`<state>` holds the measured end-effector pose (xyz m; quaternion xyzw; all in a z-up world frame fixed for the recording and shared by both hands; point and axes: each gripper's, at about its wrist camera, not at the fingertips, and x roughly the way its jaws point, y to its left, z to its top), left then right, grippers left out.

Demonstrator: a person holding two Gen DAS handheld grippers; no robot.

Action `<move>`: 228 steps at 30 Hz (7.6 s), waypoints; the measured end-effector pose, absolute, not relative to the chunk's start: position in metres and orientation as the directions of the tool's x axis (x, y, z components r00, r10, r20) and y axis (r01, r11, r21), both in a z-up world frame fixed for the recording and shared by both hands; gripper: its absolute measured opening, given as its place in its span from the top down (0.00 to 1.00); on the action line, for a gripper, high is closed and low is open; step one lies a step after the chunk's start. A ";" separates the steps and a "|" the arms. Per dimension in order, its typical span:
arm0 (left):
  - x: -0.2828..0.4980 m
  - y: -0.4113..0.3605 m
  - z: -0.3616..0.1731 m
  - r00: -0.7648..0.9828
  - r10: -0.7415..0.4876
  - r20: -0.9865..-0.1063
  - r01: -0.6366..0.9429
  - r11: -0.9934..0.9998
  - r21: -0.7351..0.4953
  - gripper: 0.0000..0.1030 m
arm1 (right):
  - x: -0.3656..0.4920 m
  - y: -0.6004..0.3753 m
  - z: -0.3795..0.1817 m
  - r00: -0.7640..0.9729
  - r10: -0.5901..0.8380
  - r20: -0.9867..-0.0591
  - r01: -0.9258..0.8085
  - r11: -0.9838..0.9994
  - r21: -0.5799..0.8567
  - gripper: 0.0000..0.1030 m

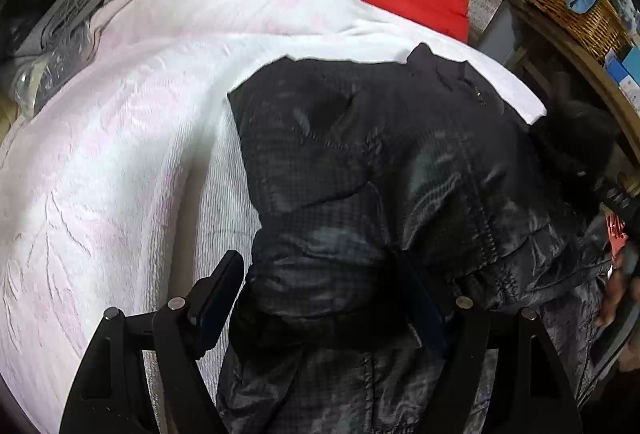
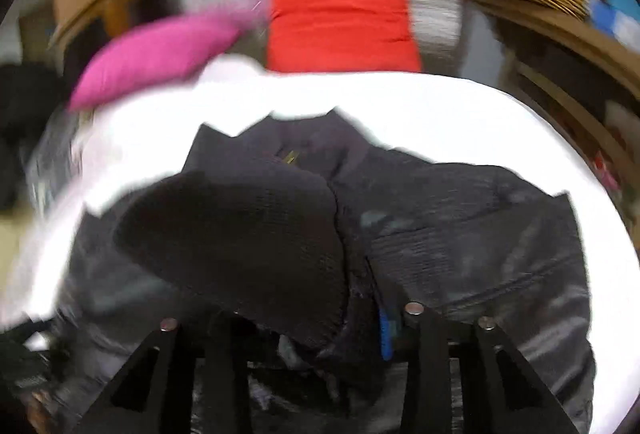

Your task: Fold large clothes

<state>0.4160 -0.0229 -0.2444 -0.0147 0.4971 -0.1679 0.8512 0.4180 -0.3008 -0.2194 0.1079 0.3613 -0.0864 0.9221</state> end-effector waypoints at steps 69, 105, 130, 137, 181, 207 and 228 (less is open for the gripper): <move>0.379 -0.080 -0.240 0.580 -0.153 -0.800 0.397 0.911 0.114 0.17 | 0.379 -0.441 -0.239 0.693 0.044 -0.720 0.393 0.813 0.429 0.48; 0.404 -0.100 -0.240 0.564 -0.140 -0.814 0.356 0.931 0.086 0.15 | 0.373 -0.391 -0.251 0.601 0.230 -0.765 0.148 0.909 0.389 0.47; 0.204 0.056 -0.239 0.577 -0.245 -0.779 0.164 0.969 -0.184 0.15 | 0.124 -0.464 -0.282 0.659 0.276 -0.700 0.289 0.766 0.574 0.30; 0.186 0.076 -0.257 0.526 -0.276 -0.804 0.119 0.960 -0.252 0.15 | 0.130 -0.459 -0.307 0.601 0.319 -0.732 0.308 0.753 0.581 0.30; 0.181 0.043 -0.240 0.664 0.034 -0.747 0.136 0.977 0.165 0.26 | 0.224 -0.399 -0.210 0.761 0.025 -0.648 0.232 0.923 0.308 0.29; 0.407 -0.049 -0.242 0.542 -0.073 -0.837 0.178 0.984 0.029 0.23 | 0.371 -0.475 -0.262 0.689 0.254 -0.679 0.252 0.795 0.552 0.54; 0.147 0.075 -0.251 0.324 -0.338 -0.884 0.282 0.926 -0.251 0.35 | 0.106 -0.448 -0.297 0.600 0.364 -0.712 0.253 0.758 0.601 0.34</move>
